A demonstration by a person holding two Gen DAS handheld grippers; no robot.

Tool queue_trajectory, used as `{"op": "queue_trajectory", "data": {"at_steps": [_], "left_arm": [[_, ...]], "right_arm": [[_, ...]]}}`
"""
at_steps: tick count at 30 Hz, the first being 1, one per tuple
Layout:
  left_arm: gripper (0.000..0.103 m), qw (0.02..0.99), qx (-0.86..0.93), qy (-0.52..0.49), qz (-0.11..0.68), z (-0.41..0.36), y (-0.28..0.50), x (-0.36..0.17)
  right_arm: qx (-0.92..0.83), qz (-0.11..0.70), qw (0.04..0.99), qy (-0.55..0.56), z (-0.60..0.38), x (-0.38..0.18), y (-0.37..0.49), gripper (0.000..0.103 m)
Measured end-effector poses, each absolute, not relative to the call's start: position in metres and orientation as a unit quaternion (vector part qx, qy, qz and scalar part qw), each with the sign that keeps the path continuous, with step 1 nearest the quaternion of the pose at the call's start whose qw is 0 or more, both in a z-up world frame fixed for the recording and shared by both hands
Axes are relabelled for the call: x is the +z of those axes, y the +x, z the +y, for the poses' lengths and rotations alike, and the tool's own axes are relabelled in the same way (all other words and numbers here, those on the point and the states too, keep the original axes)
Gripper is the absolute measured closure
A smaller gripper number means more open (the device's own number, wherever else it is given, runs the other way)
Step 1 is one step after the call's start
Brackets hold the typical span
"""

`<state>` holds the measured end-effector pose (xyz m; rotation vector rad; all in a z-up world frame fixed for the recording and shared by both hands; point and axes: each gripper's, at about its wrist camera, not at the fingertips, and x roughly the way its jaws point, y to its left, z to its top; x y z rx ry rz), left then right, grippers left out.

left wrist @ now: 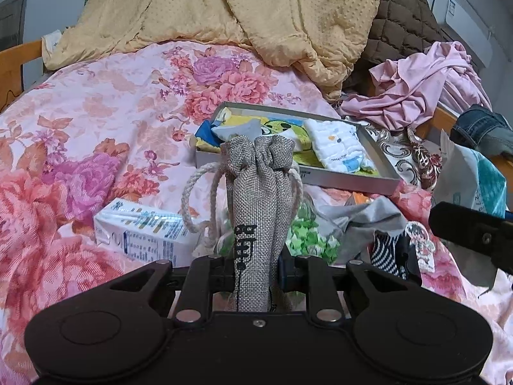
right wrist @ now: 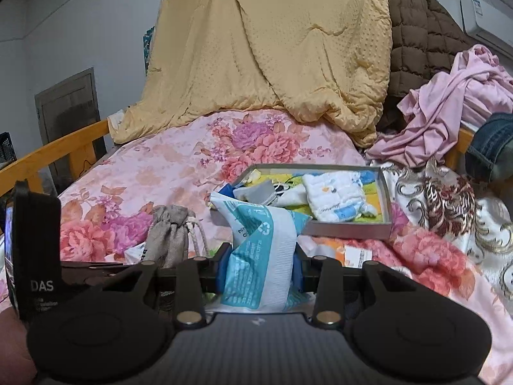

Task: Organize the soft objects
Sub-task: 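Lift the burlap pouch and blue wipe pack and carry both toward the tray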

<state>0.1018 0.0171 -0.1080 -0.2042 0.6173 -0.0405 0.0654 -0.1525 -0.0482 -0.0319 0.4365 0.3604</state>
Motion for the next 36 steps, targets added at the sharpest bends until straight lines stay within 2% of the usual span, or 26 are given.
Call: {"op": "queue_trajectory", "data": {"at_steps": [12, 23, 36], "left_arm": [[0.081, 0.958, -0.054, -0.088, 0.268, 0.018, 0.142, -0.084], [0.081, 0.965, -0.082, -0.072, 0.237, 0.011, 0.222, -0.051], [0.081, 0.959, -0.087, -0.076, 0.258, 0.006, 0.327, -0.063]], "right_arm": [[0.162, 0.198, 0.967, -0.014, -0.153, -0.030, 0.116, 0.062], [0.145, 0.179, 0.973, 0.002, -0.169, -0.003, 0.199, 0.062], [0.139, 0.207, 0.968, -0.012, -0.168, -0.012, 0.303, 0.061]]}}
